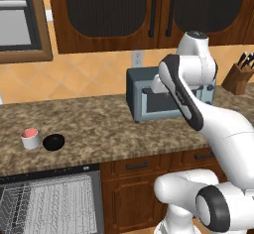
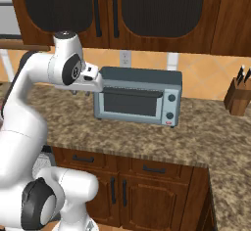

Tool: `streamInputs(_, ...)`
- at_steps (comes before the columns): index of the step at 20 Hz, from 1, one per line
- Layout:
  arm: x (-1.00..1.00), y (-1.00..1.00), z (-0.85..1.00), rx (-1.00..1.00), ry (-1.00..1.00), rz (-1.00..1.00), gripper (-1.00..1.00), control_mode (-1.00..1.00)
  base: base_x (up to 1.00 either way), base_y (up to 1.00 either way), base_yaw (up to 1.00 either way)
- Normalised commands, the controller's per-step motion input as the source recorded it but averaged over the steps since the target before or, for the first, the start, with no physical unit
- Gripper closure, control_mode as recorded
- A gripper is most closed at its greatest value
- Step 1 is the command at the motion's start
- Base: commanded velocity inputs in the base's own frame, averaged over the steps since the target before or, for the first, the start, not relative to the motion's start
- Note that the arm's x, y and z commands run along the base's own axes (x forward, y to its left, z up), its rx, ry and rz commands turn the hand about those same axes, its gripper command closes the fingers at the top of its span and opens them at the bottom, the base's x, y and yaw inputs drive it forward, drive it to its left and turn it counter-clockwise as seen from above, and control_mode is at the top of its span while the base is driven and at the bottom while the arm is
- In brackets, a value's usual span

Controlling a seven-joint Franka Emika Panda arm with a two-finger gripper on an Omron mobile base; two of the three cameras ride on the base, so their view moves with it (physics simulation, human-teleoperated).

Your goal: Pick up the cup and bowl from the counter, place them in the dishwasher, and close the dishwasher door.

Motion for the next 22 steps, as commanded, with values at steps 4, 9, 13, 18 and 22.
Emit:
streamInputs(4, -0.39, 0.02, 0.0, 0.0, -0.1, 0.0, -1.0, -1.0, 0.0, 0.0, 0.0)
streamInputs(9, -0.59, 0.06, 0.0, 0.0, -0.02, 0.04, -1.0, -1.0, 0.0, 0.0, 0.0)
streamInputs(13, -0.84, 0.0, 0.0, 0.0, -0.15, 0.0, -1.0, -1.0, 0.0, 0.0, 0.0)
streamInputs(18, -0.71, 0.0, 0.0, 0.0, -0.17, 0.0, -1.0, -1.0, 0.0, 0.0, 0.0)
streamInputs(22, -0.3, 0.33, 0.03, 0.0, -0.13, 0.0, -1.0, 1.0, 0.0, 0.12, 0.0)
